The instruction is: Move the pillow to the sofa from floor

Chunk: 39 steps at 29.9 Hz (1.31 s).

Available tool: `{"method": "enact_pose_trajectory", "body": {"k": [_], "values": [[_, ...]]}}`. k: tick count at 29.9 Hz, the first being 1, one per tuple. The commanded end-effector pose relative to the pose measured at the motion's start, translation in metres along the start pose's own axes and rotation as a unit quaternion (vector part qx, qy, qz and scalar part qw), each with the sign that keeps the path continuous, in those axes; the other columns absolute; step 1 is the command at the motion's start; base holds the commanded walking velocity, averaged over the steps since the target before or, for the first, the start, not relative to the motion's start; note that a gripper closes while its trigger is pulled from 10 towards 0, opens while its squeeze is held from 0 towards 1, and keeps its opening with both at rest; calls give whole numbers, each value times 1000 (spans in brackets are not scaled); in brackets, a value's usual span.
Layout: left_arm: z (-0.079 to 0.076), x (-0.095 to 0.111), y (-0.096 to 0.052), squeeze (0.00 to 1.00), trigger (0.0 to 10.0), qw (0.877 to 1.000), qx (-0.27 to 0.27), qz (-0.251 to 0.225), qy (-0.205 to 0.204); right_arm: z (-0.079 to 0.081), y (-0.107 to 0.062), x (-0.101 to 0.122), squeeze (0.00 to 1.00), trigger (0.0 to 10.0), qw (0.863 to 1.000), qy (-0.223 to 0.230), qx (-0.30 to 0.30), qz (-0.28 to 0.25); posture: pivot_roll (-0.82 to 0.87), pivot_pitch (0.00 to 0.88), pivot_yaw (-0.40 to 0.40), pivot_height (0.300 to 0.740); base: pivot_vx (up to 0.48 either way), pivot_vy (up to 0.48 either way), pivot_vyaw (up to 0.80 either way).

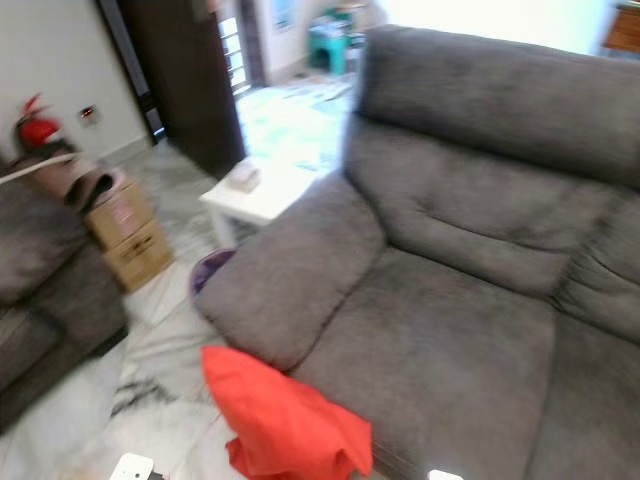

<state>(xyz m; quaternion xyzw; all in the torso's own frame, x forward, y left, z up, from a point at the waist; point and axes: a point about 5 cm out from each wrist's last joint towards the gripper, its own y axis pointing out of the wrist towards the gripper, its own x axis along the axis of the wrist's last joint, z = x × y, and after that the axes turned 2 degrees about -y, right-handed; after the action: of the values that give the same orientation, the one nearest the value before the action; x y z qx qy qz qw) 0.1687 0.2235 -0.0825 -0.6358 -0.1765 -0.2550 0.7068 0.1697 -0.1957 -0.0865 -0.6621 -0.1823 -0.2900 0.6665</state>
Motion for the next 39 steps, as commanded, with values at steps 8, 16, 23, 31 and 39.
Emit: {"method": "enact_pose_trajectory", "body": {"k": [8,16,23,31,39], "values": [[5,9,1,0,10000,1000,12,-17,13,-4,-3,-9,0,10000,1000,12,-10,11,6,96,8,740,0,0,788],[9,82,3,0,10000,983,29,-180,5,-18,1,33,0,10000,995,48,-16,-86,16,102,11,740,0,0,0],[15,144,-25,0,10000,922,50,-384,16,-24,-5,78,0,10000,974,28,20,-225,13,107,14,740,0,0,0],[7,117,-51,0,10000,904,55,-423,18,-8,-27,99,0,10000,932,32,48,-359,-9,120,18,740,0,0,0],[16,122,-57,0,10000,901,72,-427,21,0,-30,109,0,10000,924,38,29,-381,-14,120,14,740,0,0,0]]}}
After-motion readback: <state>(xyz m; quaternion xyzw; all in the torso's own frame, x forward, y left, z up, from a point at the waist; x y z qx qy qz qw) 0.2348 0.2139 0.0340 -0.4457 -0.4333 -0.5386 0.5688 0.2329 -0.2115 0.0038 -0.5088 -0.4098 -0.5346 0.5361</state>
